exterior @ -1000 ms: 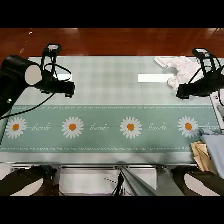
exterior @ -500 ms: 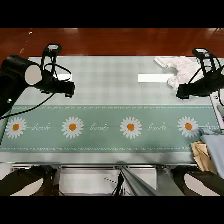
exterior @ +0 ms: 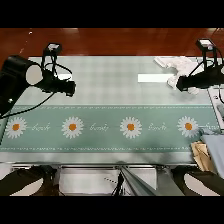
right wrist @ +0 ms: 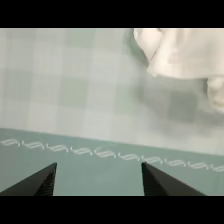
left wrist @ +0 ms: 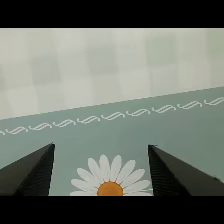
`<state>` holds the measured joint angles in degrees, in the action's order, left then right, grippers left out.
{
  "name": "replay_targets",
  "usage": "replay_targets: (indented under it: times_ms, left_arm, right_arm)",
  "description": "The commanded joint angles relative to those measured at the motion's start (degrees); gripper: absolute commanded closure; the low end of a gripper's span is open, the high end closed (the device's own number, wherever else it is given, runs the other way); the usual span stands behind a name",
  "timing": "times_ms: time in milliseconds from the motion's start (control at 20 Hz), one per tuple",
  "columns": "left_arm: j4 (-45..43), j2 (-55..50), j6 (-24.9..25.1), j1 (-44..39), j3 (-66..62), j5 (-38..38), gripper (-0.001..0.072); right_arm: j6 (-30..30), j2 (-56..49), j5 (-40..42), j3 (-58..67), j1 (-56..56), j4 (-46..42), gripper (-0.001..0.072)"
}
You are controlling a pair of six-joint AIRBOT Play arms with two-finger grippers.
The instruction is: Fold the shirts.
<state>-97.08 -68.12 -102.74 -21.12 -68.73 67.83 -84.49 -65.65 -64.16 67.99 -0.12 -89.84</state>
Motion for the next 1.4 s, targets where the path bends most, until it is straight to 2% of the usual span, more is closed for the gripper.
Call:
replay_targets:
  times_ms: [0, 100, 150, 250, 300, 400, 600, 700, 900, 950, 1000, 1050, 1250, 1350]
  left_arm:
    - [0.02, -0.68, 0.0, 0.02, -0.02, -0.46, -0.0013]
    - [-0.02, -0.94, 0.04, 0.04, -0.02, 0.22, -0.0013]
    - [-0.02, -1.22, 0.07, 0.04, -0.02, 0.24, -0.0013]
    - [0.0, -1.49, 0.22, 0.04, -0.02, 0.35, -0.0013]
    - [0.0, -1.62, 0.22, 0.04, -0.02, 0.37, -0.0013]
    - [0.0, -1.64, 0.22, 0.04, -0.02, 0.37, -0.0013]
    - [0.0, -1.64, 0.24, 0.04, -0.02, 0.74, -0.0013]
    - [-0.02, -1.64, 0.22, 0.04, -0.02, 1.86, -0.0013]
    - [-0.02, -1.64, 0.26, 0.04, -0.02, 5.05, -0.0013]
    - [-0.02, -1.64, 0.66, 0.04, -0.02, 5.11, -0.0013]
    - [-0.02, -1.64, 2.08, 0.04, -0.02, 5.11, -0.0013]
    - [-0.02, -1.64, 3.37, 0.04, -0.02, 5.11, -0.0013]
    - [0.0, -1.38, 4.52, 0.02, -0.31, 7.04, -0.0013]
    - [0.02, -1.14, 4.52, 0.02, -2.01, 8.46, -0.0013]
  right_arm:
    - [-4.61, -0.02, 16.94, -0.02, -0.57, -10.84, 0.0102]
    - [-21.94, -1.03, 31.1, -0.02, -4.61, -24.55, 0.0102]
    - [-29.88, -2.21, 36.24, -0.02, -7.76, -26.49, 0.0102]
    - [-41.97, -5.75, 40.0, 0.0, -14.73, -23.5, 0.0102]
    - [-44.48, -8.04, 39.39, 0.0, -17.86, -19.19, 0.0102]
    - [-42.66, -12.66, 38.16, -0.02, -22.05, -7.04, 0.0102]
    - [-29.4, -21.44, 38.77, -0.02, -22.1, 9.97, 0.0101]
    - [-25.29, -25.2, 39.17, -0.02, -20.04, 13.9, 0.0101]
    - [-24.06, -30.91, 42.4, -0.02, -15.39, 13.86, 0.0108]
    - [-24.09, -32.11, 43.47, 0.0, -14.45, 13.88, 0.0141]
    - [-24.09, -32.79, 43.87, 0.0, -13.75, 13.86, 0.0328]
    - [-24.09, -32.76, 43.71, 0.0, -13.31, 13.99, 0.0671]
    - [-24.13, -24.72, 43.93, 0.04, -13.25, 17.92, 0.068]
    - [-20.0, -16.04, 43.71, 0.13, -12.61, 18.47, 0.068]
